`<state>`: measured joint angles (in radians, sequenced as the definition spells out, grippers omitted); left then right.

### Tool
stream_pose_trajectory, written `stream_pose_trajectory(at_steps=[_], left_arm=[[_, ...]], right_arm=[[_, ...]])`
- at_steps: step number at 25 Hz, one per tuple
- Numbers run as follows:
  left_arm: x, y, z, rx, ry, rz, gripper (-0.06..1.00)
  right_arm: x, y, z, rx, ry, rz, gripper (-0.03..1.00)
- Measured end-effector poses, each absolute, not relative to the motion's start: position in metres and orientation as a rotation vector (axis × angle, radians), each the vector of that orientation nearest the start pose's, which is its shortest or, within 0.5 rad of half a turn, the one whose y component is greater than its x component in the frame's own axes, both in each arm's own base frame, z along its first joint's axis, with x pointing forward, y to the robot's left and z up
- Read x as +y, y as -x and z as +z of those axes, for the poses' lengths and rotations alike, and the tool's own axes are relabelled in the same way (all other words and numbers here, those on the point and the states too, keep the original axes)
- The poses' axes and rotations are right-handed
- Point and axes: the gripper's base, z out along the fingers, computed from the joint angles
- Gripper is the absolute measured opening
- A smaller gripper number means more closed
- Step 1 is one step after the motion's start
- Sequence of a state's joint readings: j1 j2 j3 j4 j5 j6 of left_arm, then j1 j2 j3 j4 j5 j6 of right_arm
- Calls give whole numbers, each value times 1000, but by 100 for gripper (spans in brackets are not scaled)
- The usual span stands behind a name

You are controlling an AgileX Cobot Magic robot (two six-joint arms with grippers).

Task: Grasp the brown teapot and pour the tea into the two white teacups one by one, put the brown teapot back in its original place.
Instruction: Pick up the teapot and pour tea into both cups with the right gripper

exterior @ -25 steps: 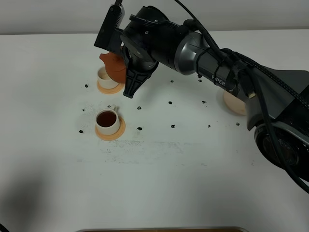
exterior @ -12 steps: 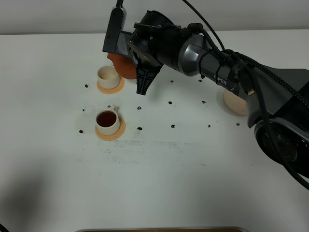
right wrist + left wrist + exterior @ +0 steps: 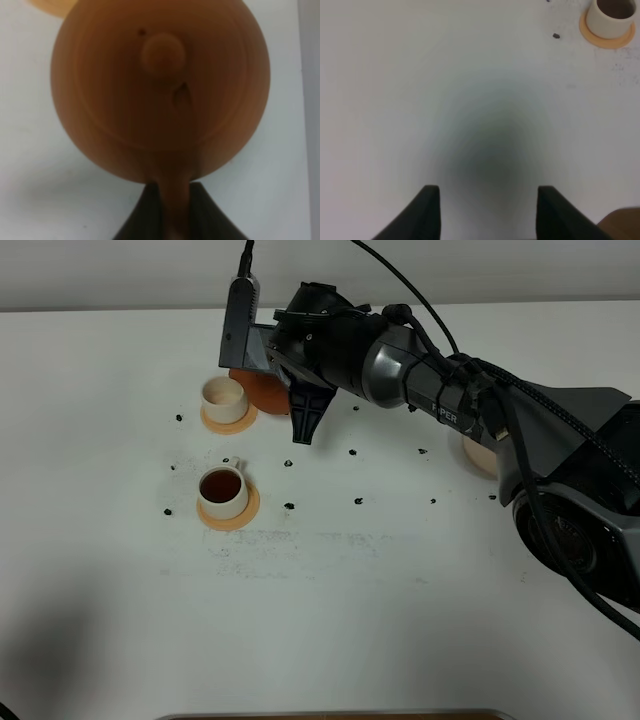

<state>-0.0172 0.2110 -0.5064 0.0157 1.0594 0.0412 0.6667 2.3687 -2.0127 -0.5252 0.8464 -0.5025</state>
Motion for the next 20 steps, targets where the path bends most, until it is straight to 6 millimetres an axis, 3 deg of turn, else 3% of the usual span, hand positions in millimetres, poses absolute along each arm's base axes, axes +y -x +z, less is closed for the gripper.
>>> stream_pose_trajectory(at_steps=[20], left_arm=[[1, -27, 277, 2247, -67, 33, 46]], right_arm=[[294, -435, 170, 1803, 1837, -713, 12]])
